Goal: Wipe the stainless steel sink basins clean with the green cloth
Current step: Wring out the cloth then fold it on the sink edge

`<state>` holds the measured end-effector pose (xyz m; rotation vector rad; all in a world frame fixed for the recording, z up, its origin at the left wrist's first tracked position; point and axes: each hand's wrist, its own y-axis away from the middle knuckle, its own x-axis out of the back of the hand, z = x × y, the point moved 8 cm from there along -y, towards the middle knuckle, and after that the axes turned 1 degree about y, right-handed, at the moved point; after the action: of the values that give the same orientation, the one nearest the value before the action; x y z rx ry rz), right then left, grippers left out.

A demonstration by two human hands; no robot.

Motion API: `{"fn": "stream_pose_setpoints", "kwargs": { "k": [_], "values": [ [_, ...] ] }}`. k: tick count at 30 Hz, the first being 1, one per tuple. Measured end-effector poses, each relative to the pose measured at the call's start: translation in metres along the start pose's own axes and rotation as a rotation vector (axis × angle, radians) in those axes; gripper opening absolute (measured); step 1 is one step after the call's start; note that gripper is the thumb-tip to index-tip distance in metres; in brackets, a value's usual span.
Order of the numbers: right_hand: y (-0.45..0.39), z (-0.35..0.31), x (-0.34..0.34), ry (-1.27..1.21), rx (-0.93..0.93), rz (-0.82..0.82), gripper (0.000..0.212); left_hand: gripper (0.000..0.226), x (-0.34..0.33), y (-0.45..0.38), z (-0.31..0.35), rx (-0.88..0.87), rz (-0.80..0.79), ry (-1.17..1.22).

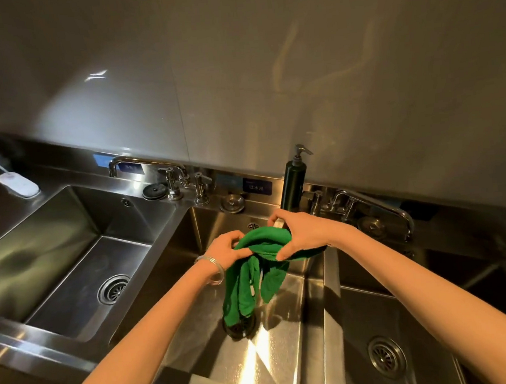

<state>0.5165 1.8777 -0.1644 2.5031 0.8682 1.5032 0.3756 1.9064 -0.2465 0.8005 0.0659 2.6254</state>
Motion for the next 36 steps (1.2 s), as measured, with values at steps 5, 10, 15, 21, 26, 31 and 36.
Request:
{"fn": "stream_pose_setpoints", "kwargs": {
  "k": [5,10,15,21,26,31,36],
  "values": [
    [0.004,-0.002,0.010,-0.010,0.047,0.091,0.042,0.030,-0.005,0.012,-0.015,0.131,-0.171,0.288],
    [0.003,-0.009,0.032,-0.169,0.096,0.327,0.024,0.064,0.003,0.023,-0.005,0.094,-0.153,0.294],
    [0.000,-0.030,0.024,-0.329,0.137,0.341,0.014,0.084,-0.005,0.027,0.006,-0.101,-0.094,0.107],
    [-0.004,-0.039,0.017,-0.395,0.114,0.360,0.017,0.055,0.018,0.032,0.014,-0.198,0.420,-0.211],
    [-0.004,-0.024,0.026,-0.359,0.035,0.353,0.023,0.013,0.018,0.031,0.008,-0.152,0.360,-0.128],
    [-0.005,-0.013,0.021,-0.413,-0.049,0.356,0.026,0.040,0.005,0.023,0.048,-0.197,0.021,0.163],
    [-0.003,-0.018,0.014,-0.950,-0.019,0.257,0.020,0.030,0.019,0.014,0.068,-0.224,0.163,0.143]
  ]
}}
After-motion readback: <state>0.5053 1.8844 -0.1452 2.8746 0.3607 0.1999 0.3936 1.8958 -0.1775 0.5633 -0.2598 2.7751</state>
